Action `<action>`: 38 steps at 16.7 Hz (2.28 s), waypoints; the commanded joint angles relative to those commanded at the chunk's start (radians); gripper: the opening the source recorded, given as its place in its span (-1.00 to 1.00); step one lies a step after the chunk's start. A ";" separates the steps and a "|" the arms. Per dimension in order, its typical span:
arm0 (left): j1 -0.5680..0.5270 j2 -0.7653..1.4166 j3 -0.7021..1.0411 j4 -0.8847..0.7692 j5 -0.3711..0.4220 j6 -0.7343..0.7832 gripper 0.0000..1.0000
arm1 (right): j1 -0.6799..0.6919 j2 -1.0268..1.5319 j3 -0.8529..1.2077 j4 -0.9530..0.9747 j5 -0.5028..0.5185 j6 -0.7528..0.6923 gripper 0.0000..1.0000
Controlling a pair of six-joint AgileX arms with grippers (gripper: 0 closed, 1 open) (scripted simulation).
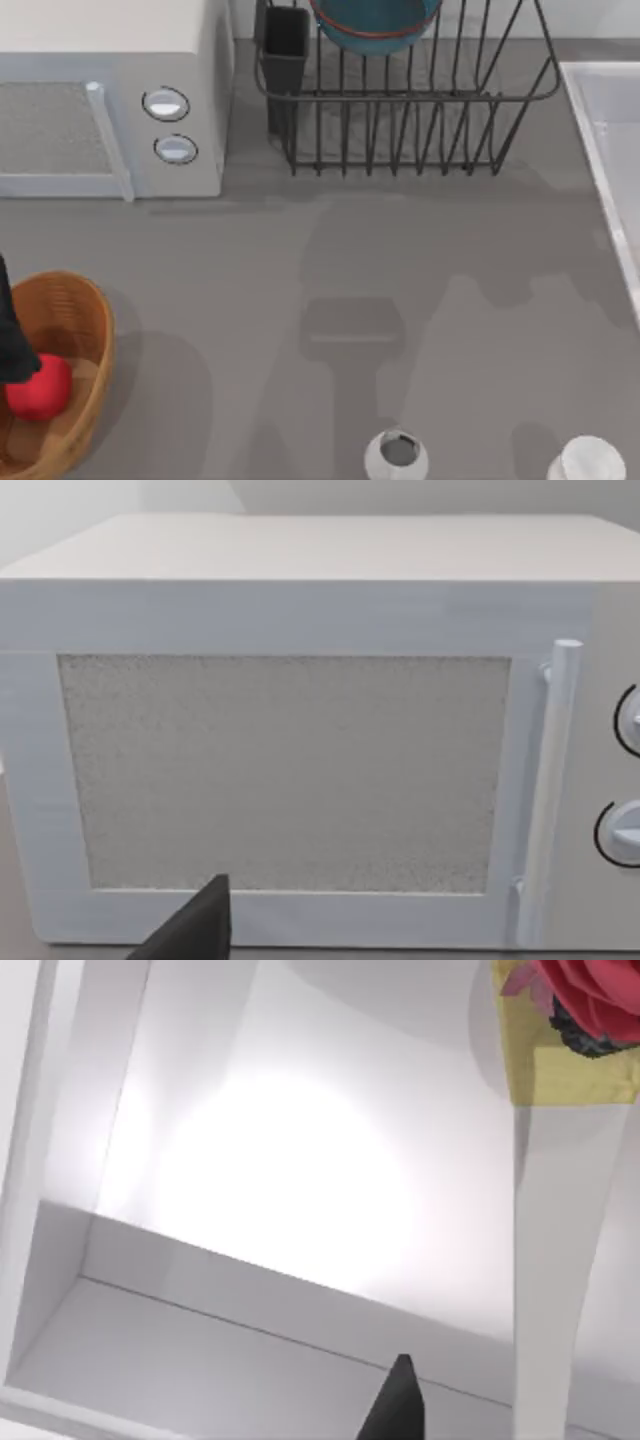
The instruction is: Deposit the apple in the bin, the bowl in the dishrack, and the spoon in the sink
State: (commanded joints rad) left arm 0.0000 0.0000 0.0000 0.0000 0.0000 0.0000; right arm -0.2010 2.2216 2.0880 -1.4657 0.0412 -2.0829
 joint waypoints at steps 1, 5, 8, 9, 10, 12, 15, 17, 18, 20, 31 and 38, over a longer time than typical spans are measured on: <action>0.000 0.000 0.000 0.000 0.000 0.000 1.00 | 0.008 0.068 0.105 -0.028 0.001 0.013 -1.00; 0.000 0.000 0.000 0.000 0.000 0.000 1.00 | 0.037 0.297 0.448 -0.115 0.004 0.066 -1.00; 0.000 0.000 0.000 0.000 0.000 0.000 1.00 | 0.054 0.407 0.599 -0.150 0.006 0.099 -1.00; 0.000 0.000 0.000 0.000 0.000 0.000 1.00 | 0.057 0.427 0.627 -0.156 0.007 0.106 -1.00; 0.000 0.000 0.000 0.000 0.000 0.000 1.00 | 0.060 0.440 0.644 -0.160 0.007 0.110 -1.00; 0.000 0.000 0.000 0.000 0.000 0.000 1.00 | 0.061 0.446 0.651 -0.162 0.008 0.112 -1.00; 0.000 0.000 0.000 0.000 0.000 0.000 1.00 | 0.055 0.445 0.649 -0.160 0.008 0.112 -1.00; 0.000 0.000 0.000 0.000 0.000 0.000 1.00 | 0.056 0.437 0.633 -0.144 0.006 0.113 -1.00; 0.000 0.000 0.000 0.000 0.000 0.000 1.00 | 0.057 0.429 0.608 -0.122 0.005 0.113 -1.00; 0.000 0.000 0.000 0.000 0.000 0.000 1.00 | 0.060 0.410 0.529 -0.066 0.003 0.111 -1.00; 0.000 0.000 0.000 0.000 0.000 0.000 1.00 | 0.060 0.355 0.296 0.103 0.006 0.110 -0.85; 0.000 0.000 0.000 0.000 0.000 0.000 1.00 | 0.060 0.355 0.296 0.103 0.006 0.110 0.21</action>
State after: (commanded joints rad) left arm 0.0000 0.0000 0.0000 0.0000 0.0000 0.0000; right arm -0.1412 2.5765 2.3839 -1.3625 0.0474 -1.9726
